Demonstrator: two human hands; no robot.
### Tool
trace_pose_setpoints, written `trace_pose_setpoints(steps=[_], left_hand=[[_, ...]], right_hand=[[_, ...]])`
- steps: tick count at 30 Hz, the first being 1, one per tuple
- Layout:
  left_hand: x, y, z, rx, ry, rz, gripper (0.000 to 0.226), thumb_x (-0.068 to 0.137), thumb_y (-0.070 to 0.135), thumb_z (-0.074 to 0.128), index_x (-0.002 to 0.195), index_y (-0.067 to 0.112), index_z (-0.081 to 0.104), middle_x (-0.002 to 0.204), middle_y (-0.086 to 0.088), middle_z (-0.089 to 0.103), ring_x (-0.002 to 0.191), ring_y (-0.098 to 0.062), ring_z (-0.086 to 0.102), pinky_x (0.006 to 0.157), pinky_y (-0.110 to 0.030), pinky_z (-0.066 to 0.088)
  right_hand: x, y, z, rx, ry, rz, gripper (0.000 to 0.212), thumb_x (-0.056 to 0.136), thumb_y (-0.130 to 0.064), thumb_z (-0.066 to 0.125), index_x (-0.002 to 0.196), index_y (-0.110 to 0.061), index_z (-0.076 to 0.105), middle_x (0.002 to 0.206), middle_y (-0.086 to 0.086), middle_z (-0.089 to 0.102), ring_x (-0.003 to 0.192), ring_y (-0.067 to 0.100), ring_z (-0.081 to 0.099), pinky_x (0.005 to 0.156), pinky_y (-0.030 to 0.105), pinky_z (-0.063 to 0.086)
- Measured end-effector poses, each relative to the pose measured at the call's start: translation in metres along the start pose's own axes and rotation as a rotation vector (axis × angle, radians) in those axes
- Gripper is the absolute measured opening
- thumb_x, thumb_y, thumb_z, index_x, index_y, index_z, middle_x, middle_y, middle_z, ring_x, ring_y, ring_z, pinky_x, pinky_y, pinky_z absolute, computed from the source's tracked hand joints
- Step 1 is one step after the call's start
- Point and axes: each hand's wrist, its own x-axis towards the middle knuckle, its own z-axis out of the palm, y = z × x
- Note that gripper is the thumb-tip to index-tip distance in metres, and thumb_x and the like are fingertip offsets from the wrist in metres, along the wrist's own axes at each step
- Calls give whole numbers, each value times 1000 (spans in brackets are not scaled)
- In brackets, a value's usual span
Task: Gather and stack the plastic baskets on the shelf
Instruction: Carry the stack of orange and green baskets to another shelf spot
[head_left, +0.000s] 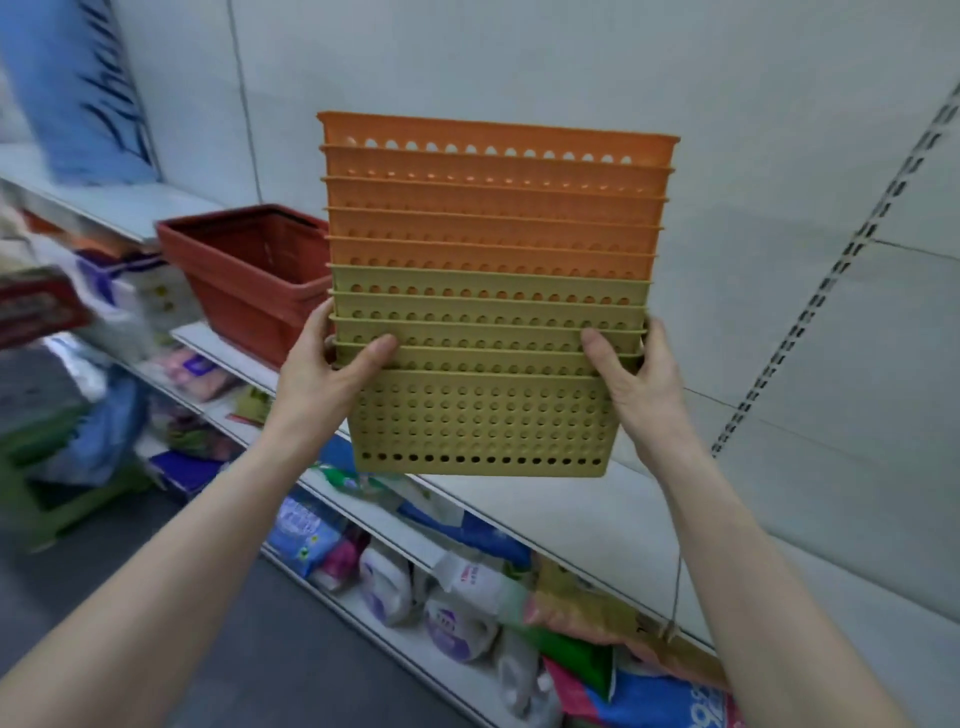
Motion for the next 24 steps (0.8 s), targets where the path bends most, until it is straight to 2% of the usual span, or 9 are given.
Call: trace_pose_setpoints(steps=[2, 4, 7, 10, 12, 15, 20, 24], left_hand=[[16, -1, -36, 25, 50, 8, 71, 73, 49, 76, 135, 29, 48, 114, 17, 65, 102, 2, 61, 94, -31, 52], [34, -2, -70, 68, 86, 11, 66, 78, 43, 73, 137, 28, 46, 119, 12, 64, 108, -5, 60, 97, -36, 51], [63, -9, -118, 103, 137, -7, 76, 73, 57, 72, 139, 34, 42, 131, 7, 59, 120, -15, 56, 101, -47, 48], [92, -15, -156, 106, 190, -12, 89, 64, 67, 71, 140, 33, 41, 135, 6, 57, 124, -16, 53, 103, -48, 46], [111, -20, -174, 91, 217, -11, 89, 65, 65, 72, 141, 31, 41, 135, 5, 57, 123, -15, 54, 103, -46, 47], [146, -33, -198, 90, 262, -17, 76, 76, 51, 72, 141, 28, 41, 135, 4, 56, 120, -15, 55, 102, -42, 47], [208, -55, -234, 111, 324, -18, 76, 71, 57, 72, 137, 32, 43, 131, 7, 58, 119, -15, 56, 102, -48, 47], [260, -71, -269, 148, 388, -33, 86, 64, 69, 71, 138, 38, 41, 135, 5, 57, 126, -20, 53, 102, -52, 46]], right_hand=[[12, -13, 41, 19, -29, -19, 55, 84, -47, 69, 130, -28, 46, 111, -21, 63, 103, -5, 60, 96, 36, 52], [25, -25, 79, 40, -54, -35, 57, 83, -49, 69, 131, -28, 47, 113, -19, 64, 104, -2, 61, 96, 37, 53], [48, -41, 134, 67, -98, -63, 60, 82, -50, 69, 133, -26, 48, 115, -14, 66, 106, 4, 63, 96, 41, 53], [74, -53, 186, 93, -142, -97, 59, 83, -49, 69, 133, -26, 48, 114, -16, 65, 105, 4, 64, 96, 41, 54], [93, -58, 219, 97, -169, -117, 57, 83, -48, 69, 131, -27, 48, 112, -18, 64, 105, 2, 63, 96, 39, 54], [129, -59, 265, 114, -194, -152, 54, 83, -47, 70, 129, -27, 49, 110, -20, 64, 105, 2, 63, 97, 40, 53], [192, -56, 342, 163, -235, -182, 63, 79, -55, 70, 132, -27, 50, 116, -14, 67, 108, 5, 65, 99, 44, 52], [238, -60, 405, 140, -278, -218, 72, 74, -68, 67, 132, -29, 49, 123, -13, 65, 114, 5, 62, 101, 45, 50]])
